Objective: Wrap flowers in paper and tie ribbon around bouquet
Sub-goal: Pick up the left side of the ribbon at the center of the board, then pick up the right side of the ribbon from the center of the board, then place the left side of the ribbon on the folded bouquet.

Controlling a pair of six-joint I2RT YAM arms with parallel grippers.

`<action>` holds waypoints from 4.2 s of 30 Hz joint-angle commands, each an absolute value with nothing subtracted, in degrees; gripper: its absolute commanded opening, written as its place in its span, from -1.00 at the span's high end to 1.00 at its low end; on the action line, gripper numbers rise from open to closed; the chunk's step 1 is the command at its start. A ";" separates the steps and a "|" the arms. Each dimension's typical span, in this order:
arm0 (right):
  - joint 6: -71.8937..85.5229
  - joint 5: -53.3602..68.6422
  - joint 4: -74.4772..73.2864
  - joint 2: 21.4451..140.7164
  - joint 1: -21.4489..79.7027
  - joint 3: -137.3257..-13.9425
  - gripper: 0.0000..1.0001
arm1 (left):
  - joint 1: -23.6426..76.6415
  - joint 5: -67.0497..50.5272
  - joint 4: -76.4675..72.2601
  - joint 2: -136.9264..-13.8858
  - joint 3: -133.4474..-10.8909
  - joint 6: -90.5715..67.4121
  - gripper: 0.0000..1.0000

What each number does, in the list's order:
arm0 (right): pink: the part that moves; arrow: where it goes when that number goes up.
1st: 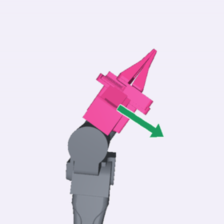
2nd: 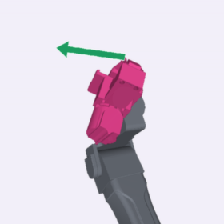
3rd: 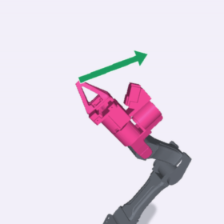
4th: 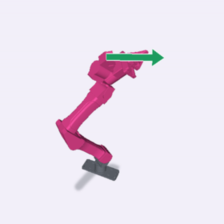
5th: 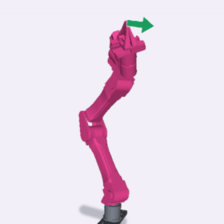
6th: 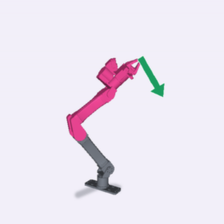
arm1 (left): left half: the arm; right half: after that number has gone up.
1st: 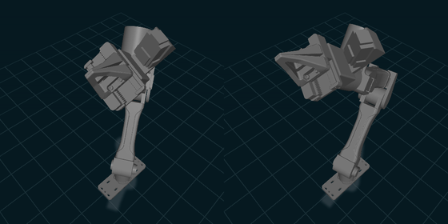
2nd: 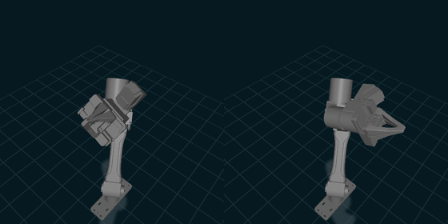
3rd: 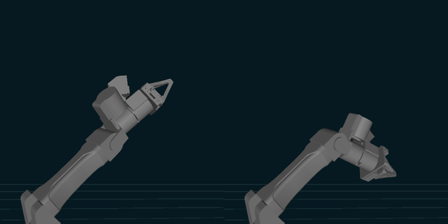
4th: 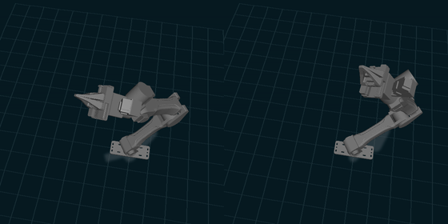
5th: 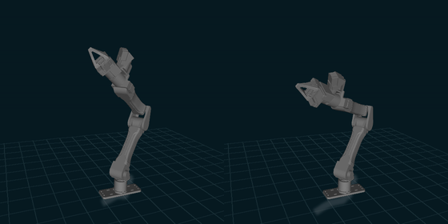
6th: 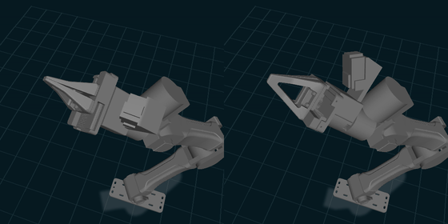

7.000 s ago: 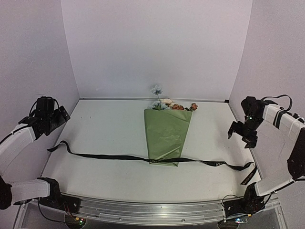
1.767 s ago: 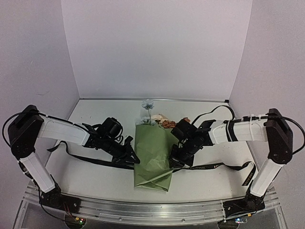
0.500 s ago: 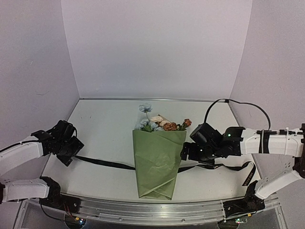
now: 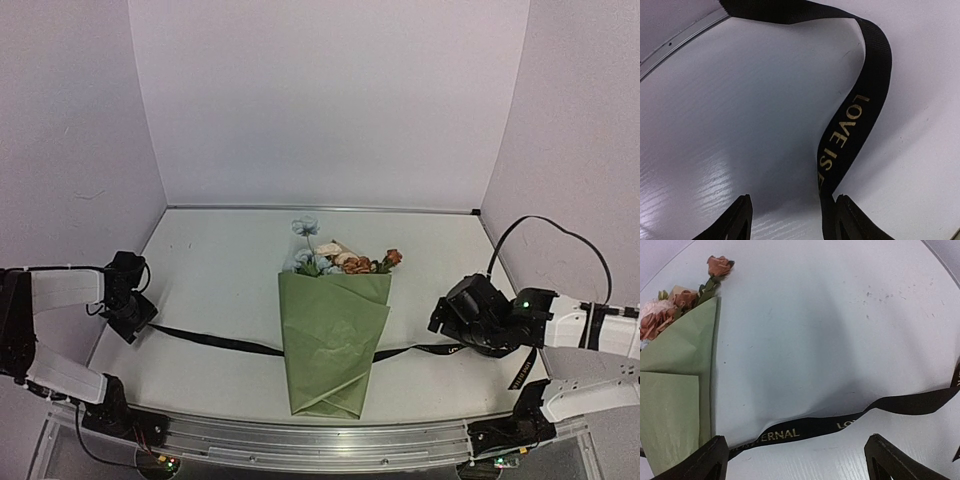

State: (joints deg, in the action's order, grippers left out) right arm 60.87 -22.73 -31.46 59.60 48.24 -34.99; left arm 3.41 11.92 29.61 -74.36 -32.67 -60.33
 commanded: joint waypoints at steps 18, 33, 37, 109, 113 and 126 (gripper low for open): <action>82.80 -24.17 -36.56 61.73 44.65 -32.54 -0.75 | 1.92 6.47 18.85 -83.28 -38.79 -52.41 1.00; 98.20 -27.19 -33.99 76.41 39.18 -35.26 -0.45 | 1.93 5.13 18.44 -77.57 -38.80 -48.56 1.00; 99.50 -24.66 -29.60 78.74 36.73 -33.81 -0.43 | 1.93 4.34 17.42 -76.82 -37.75 -48.60 1.00; 62.82 5.77 -18.52 95.01 26.53 -54.47 1.00 | 68.32 -19.05 19.23 -114.08 -90.26 13.52 1.00; 60.77 6.61 -19.54 95.54 26.40 -56.22 1.00 | 69.19 -19.39 18.31 -113.75 -91.13 16.93 0.99; 58.59 11.93 -21.76 98.56 24.60 -61.07 1.00 | 69.75 -28.75 9.41 -116.89 -97.10 26.32 0.94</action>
State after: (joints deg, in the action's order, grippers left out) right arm 60.19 10.33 -20.14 97.68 25.16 -58.37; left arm 69.60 -23.91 14.33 -114.92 -91.71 22.18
